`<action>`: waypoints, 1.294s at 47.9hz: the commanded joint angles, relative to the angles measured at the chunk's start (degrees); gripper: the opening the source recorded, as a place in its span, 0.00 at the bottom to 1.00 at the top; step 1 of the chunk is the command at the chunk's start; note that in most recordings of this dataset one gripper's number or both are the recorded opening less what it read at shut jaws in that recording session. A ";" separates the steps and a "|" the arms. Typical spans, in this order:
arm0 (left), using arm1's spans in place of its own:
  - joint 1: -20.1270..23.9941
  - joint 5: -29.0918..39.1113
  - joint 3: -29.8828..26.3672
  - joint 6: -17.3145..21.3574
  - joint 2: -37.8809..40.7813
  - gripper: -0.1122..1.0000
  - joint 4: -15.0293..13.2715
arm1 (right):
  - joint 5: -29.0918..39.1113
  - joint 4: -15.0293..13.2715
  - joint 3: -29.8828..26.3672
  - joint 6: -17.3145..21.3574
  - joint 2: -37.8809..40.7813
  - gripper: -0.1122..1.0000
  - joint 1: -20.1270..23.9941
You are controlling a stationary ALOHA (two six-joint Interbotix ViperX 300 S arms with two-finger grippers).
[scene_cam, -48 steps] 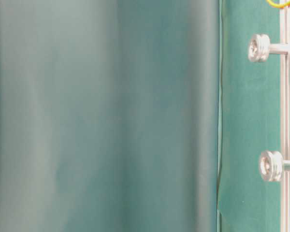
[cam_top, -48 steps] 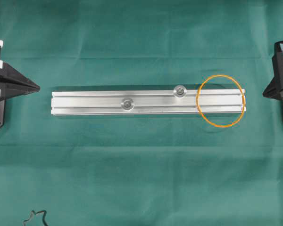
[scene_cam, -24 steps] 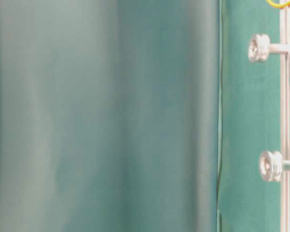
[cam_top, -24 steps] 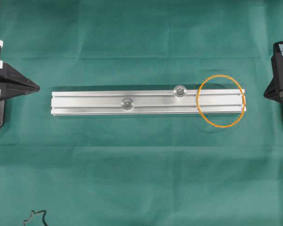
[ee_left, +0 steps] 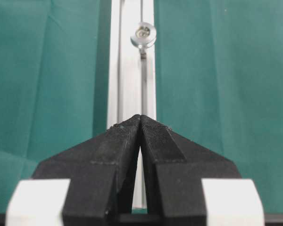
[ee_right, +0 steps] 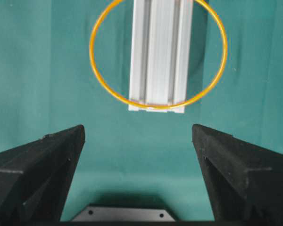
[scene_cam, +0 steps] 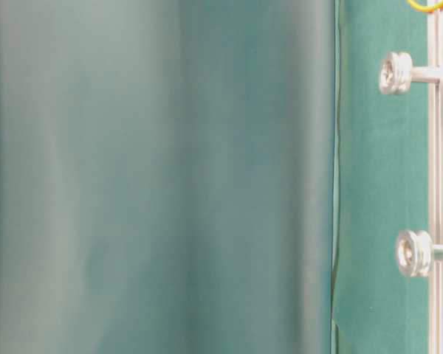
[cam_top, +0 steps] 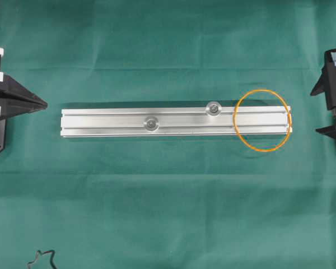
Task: Hook the rubber onto the shaft.
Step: 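Open the right gripper and position it above the band's edge, then lower the right gripper and close it on the orange band's rim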
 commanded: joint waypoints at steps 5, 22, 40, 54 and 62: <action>0.09 -0.26 -1.67 0.00 0.44 0.10 0.18 | -0.26 -0.18 -1.49 0.00 0.18 0.94 -0.09; 0.09 -0.26 -1.67 0.00 0.44 0.10 0.18 | -0.35 0.00 -1.49 0.00 0.44 0.94 -0.09; 0.09 -0.18 -1.67 0.00 0.44 0.10 0.18 | -2.90 0.44 -1.32 -0.09 4.92 0.94 1.05; 0.09 -0.18 -1.67 0.00 0.44 0.10 0.18 | -6.86 0.70 -0.79 0.00 9.58 0.94 2.90; 0.09 -0.18 -1.67 0.00 0.44 0.10 0.18 | -8.88 0.79 -0.62 0.09 11.87 0.94 3.43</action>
